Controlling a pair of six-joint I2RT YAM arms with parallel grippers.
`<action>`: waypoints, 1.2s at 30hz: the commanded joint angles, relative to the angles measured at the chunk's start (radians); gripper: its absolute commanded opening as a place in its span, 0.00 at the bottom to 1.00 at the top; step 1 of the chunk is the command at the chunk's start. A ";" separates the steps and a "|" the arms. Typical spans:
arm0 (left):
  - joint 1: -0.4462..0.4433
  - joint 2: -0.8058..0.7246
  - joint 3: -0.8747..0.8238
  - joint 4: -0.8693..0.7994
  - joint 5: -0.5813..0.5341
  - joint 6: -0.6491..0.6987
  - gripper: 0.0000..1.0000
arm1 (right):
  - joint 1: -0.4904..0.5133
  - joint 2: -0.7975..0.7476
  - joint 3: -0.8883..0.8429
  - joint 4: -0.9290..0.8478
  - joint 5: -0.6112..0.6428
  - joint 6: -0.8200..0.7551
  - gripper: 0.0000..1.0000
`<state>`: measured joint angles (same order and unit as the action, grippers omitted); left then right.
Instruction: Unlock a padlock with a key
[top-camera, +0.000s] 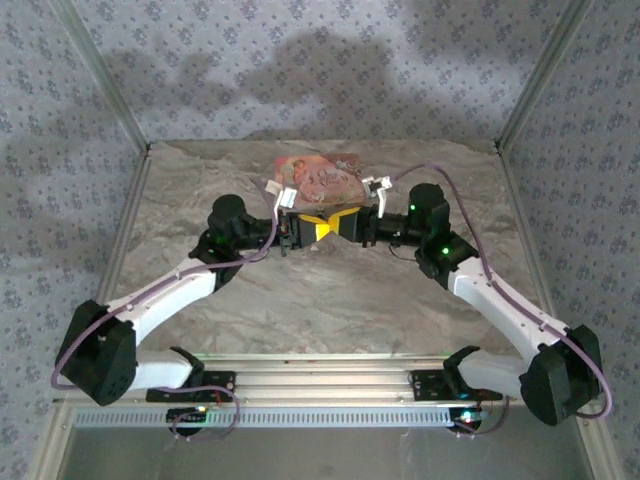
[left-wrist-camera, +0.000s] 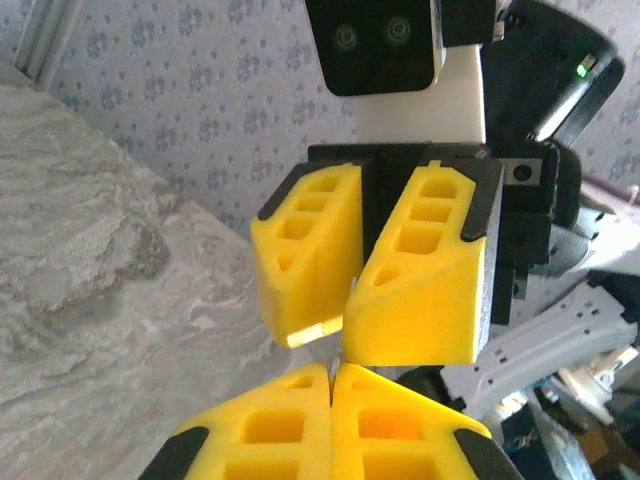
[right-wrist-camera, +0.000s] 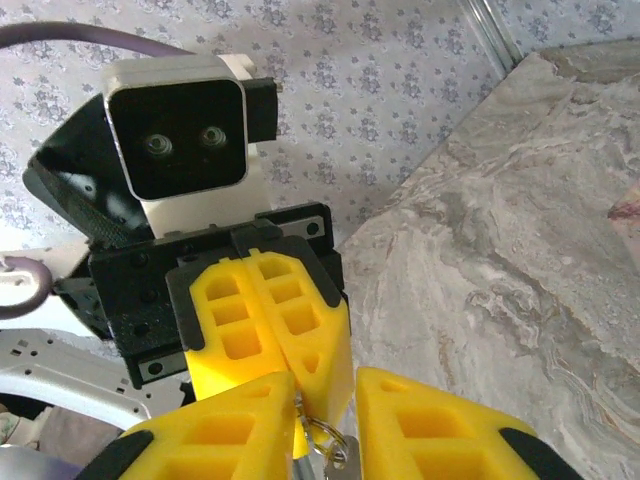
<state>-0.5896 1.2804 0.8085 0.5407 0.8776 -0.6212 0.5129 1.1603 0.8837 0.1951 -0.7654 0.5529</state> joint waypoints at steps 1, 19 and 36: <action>-0.003 -0.028 0.057 -0.185 0.064 0.138 0.00 | 0.004 -0.016 0.024 -0.052 -0.031 -0.024 0.25; 0.055 -0.061 0.050 -0.213 0.152 0.129 0.00 | 0.016 0.056 0.073 -0.072 -0.100 0.001 0.40; 0.082 -0.062 0.004 -0.119 0.116 0.029 0.33 | 0.026 0.066 0.071 -0.072 -0.066 -0.031 0.00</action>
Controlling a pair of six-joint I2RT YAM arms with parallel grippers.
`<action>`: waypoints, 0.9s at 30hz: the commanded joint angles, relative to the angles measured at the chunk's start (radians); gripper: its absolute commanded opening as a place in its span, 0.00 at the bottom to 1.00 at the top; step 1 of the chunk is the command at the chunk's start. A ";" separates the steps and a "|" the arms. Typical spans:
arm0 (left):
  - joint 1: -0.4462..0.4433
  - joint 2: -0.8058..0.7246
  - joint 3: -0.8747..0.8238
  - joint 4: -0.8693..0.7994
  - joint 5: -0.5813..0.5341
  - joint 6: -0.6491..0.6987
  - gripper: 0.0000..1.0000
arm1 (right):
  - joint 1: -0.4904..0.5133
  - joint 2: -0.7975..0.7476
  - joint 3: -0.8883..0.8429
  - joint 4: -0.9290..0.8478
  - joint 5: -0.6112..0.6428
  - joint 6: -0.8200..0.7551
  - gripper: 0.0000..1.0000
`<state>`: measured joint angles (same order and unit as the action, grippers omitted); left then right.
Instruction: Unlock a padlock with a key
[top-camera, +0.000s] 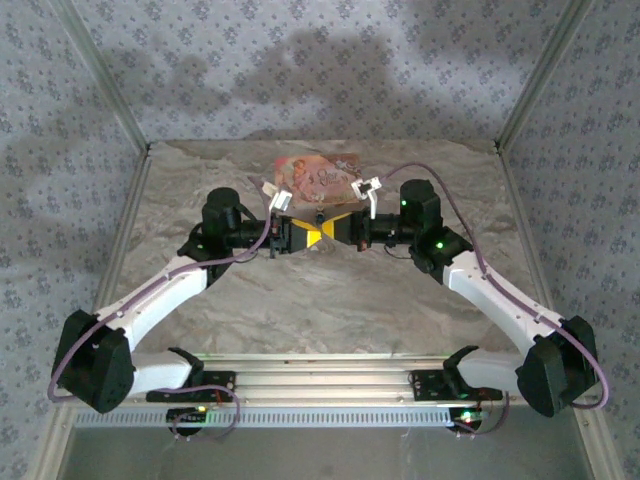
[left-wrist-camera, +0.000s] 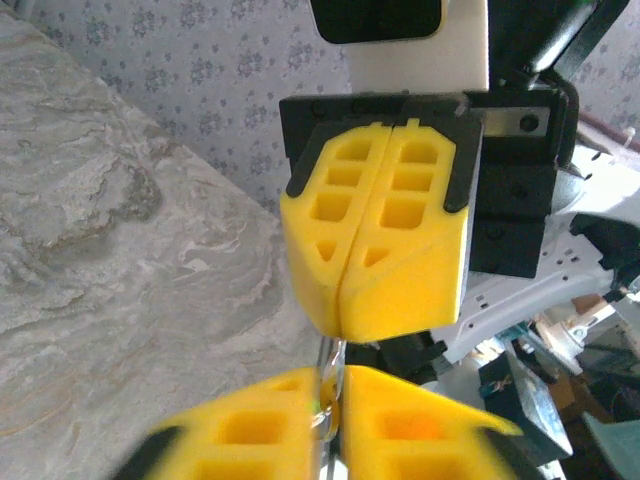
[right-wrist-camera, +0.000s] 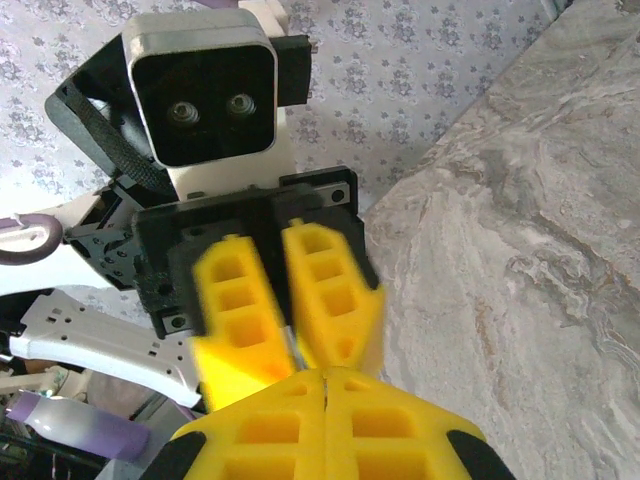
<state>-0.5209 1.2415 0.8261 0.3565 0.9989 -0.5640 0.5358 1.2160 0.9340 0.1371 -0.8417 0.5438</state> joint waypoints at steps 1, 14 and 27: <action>0.020 -0.025 -0.024 0.098 -0.009 -0.048 0.39 | 0.004 0.012 0.022 -0.018 0.008 -0.024 0.00; 0.000 0.026 -0.057 0.247 0.014 -0.127 0.38 | -0.001 0.017 0.032 -0.028 -0.008 -0.030 0.00; -0.003 0.031 -0.077 0.210 0.005 -0.096 0.33 | -0.007 0.008 0.025 -0.027 -0.005 -0.028 0.00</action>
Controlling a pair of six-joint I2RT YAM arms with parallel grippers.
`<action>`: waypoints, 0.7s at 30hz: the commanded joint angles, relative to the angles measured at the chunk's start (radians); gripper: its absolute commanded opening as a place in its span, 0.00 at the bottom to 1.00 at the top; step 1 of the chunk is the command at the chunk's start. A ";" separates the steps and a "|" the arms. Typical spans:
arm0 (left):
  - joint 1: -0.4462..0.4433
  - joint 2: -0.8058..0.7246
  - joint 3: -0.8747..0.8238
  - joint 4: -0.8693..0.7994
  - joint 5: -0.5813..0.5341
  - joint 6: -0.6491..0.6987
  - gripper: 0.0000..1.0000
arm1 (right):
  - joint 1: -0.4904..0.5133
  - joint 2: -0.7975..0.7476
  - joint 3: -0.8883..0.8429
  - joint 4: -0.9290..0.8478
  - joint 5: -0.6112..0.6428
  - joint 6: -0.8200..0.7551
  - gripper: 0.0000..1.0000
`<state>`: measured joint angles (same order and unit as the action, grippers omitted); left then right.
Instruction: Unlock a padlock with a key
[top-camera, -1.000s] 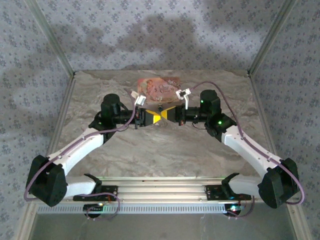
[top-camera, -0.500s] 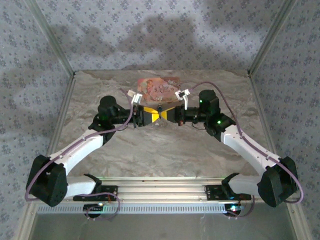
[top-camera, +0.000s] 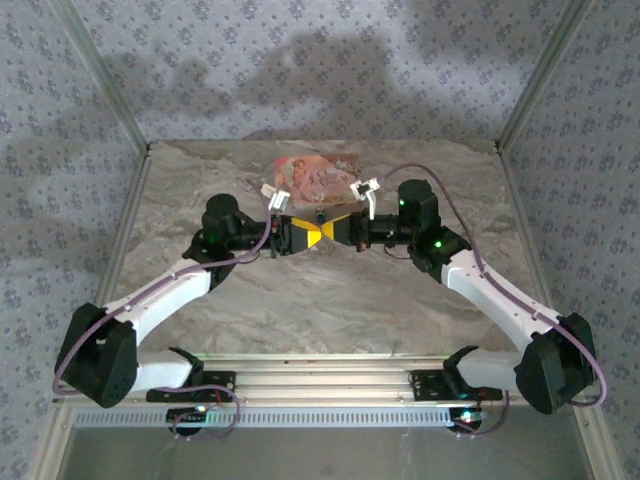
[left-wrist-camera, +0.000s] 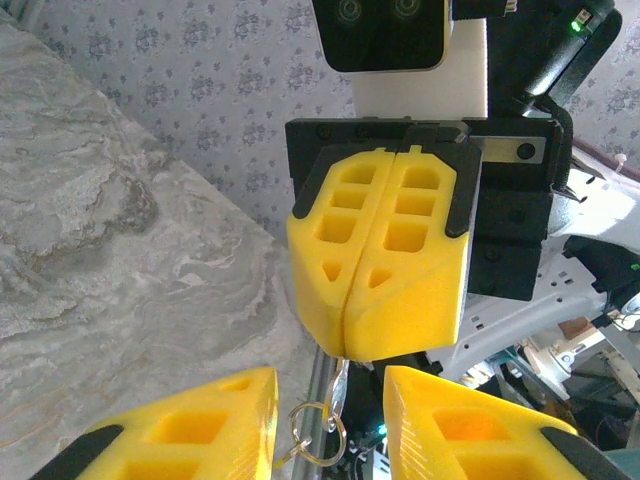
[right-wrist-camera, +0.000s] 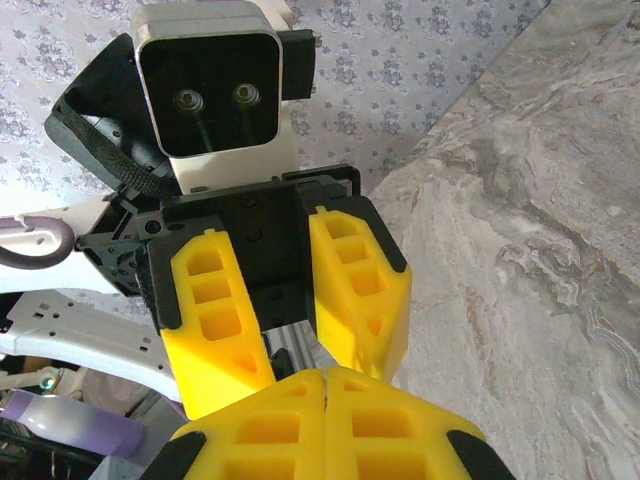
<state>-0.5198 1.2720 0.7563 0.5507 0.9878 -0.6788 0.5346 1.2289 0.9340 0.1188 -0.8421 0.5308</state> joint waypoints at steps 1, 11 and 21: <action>-0.005 0.000 -0.008 0.015 0.017 0.020 0.32 | -0.006 -0.003 0.025 -0.007 -0.006 -0.015 0.00; -0.005 0.005 -0.003 0.012 0.026 0.027 0.03 | -0.002 0.005 0.024 0.007 -0.014 -0.007 0.00; 0.009 -0.067 -0.020 -0.136 -0.035 0.119 0.00 | 0.000 0.036 0.038 0.020 0.044 0.037 0.35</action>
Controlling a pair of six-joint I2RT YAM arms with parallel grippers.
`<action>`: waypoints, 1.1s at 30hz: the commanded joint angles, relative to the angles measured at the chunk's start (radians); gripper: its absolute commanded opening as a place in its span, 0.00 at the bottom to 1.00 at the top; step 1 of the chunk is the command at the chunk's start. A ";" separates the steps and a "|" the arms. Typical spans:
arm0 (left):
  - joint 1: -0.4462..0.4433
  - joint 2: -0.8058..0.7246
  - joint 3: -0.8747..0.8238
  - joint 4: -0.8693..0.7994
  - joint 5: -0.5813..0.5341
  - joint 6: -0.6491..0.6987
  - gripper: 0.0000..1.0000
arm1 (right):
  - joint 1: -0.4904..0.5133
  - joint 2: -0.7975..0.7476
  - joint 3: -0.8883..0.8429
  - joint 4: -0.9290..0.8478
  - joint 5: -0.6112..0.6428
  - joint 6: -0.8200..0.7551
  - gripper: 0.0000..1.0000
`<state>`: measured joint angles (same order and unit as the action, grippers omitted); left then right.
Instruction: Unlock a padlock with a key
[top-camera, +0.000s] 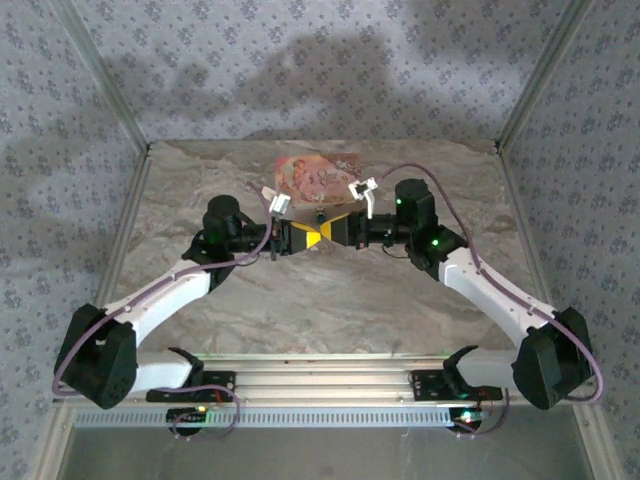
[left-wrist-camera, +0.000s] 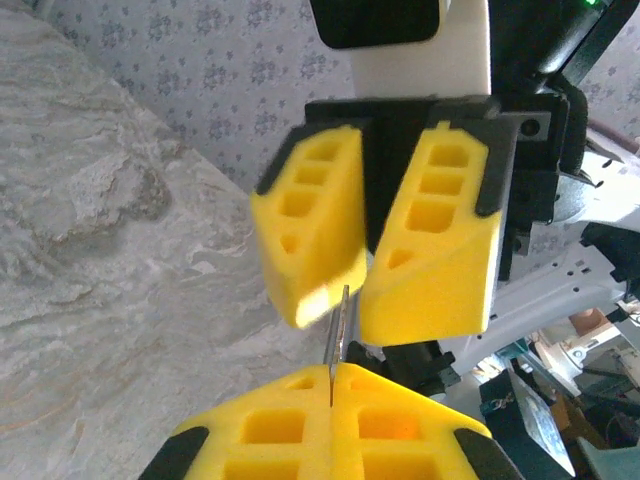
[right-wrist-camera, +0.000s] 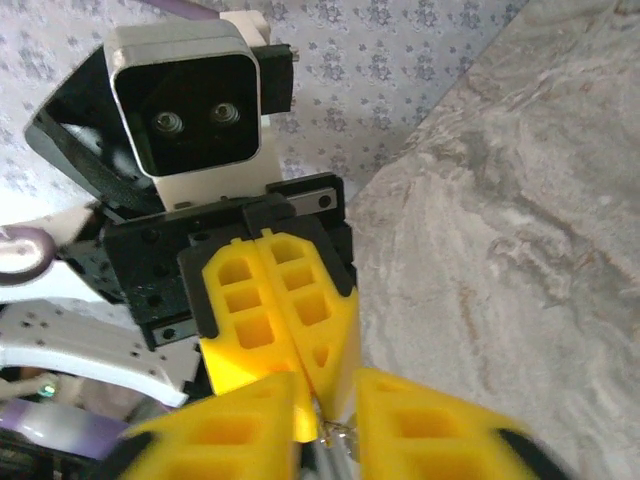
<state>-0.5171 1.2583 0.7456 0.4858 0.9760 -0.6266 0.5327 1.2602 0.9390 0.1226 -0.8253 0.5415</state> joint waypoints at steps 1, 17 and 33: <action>0.010 -0.069 -0.014 -0.111 -0.040 0.084 0.00 | 0.001 0.004 0.033 0.011 0.035 0.028 0.40; 0.167 -0.342 -0.156 -0.568 -0.351 0.107 0.00 | 0.097 0.240 0.186 -0.348 0.746 0.005 0.57; 0.281 -0.354 -0.282 -0.540 -0.409 0.093 0.00 | 0.119 0.774 0.577 -0.389 0.931 0.020 0.58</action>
<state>-0.2501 0.9108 0.4793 -0.0822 0.5800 -0.5190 0.6506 2.0010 1.4673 -0.2363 0.0349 0.5369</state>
